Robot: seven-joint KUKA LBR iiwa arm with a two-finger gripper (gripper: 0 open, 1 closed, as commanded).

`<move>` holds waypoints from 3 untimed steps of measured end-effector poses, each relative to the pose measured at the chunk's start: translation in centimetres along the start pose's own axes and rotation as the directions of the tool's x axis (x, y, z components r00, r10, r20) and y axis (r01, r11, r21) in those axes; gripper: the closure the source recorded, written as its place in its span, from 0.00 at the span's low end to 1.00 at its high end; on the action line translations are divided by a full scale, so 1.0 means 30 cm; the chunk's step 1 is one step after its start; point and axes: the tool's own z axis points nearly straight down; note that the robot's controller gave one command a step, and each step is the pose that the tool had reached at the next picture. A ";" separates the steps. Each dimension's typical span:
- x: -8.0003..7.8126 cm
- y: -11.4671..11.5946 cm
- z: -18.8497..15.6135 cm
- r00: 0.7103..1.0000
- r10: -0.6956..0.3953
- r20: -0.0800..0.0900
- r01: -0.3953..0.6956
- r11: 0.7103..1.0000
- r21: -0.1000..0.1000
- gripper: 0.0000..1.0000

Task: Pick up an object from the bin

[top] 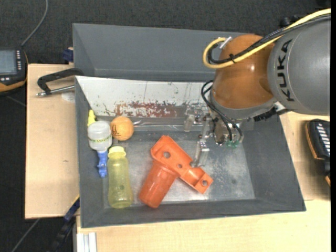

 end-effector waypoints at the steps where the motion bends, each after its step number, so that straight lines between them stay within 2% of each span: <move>1: -0.005 -0.001 -0.016 1.000 0.001 0.009 -0.001 1.000 0.000 0.00; 2: 0.093 -0.038 0.235 0.999 0.054 0.008 -0.053 0.999 -0.002 0.00; 3: 0.134 -0.044 0.325 0.991 0.136 0.002 -0.136 0.991 -0.002 0.00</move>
Offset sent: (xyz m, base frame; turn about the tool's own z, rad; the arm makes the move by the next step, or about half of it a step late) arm -0.0464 -0.0187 -0.1124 0.0837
